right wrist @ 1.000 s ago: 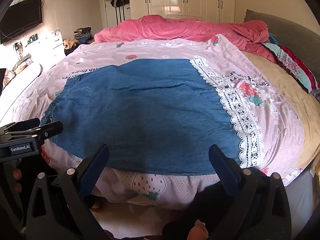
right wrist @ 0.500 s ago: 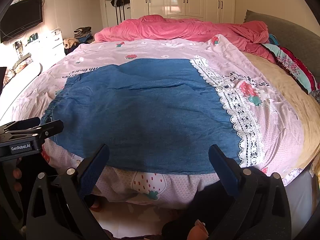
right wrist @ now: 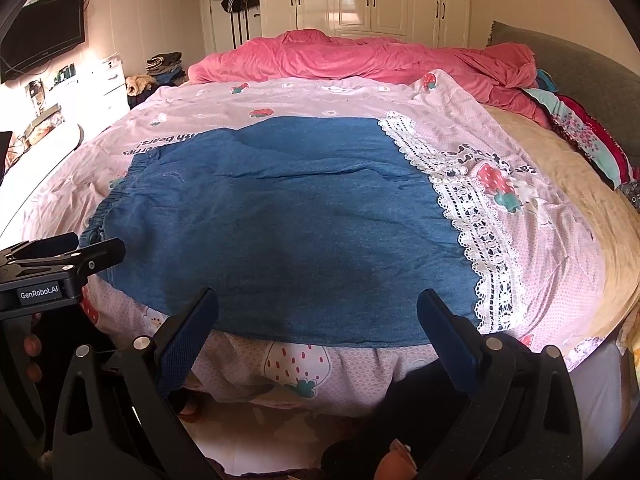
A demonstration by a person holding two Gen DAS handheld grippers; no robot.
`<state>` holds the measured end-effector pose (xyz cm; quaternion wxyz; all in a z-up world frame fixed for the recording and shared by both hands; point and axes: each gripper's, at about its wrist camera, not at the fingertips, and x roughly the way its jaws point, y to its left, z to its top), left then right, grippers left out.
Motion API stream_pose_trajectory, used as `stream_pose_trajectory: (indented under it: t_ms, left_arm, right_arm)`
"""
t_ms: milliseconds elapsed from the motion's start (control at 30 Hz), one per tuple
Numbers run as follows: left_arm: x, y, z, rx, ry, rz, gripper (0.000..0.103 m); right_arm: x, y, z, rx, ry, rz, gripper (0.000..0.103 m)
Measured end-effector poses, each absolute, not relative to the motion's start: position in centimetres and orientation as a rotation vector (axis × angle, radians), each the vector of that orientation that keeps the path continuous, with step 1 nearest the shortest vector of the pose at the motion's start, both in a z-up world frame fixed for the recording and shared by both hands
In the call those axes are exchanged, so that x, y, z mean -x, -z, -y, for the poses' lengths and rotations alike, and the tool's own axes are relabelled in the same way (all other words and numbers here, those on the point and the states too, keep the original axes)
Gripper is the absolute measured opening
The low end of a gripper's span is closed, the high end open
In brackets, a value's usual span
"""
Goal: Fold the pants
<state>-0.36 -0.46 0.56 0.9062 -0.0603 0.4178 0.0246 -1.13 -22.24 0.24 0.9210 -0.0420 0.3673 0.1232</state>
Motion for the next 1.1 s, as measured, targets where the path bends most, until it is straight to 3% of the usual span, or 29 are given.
stream_pose_trajectory:
  t_ms: [1100]
  left_arm:
    - [0.0,-0.3,0.0,0.133,-0.053,-0.873,0.094]
  right_arm:
    - [0.1,-0.3,21.3,0.109,-0.264,-0.766,0.099]
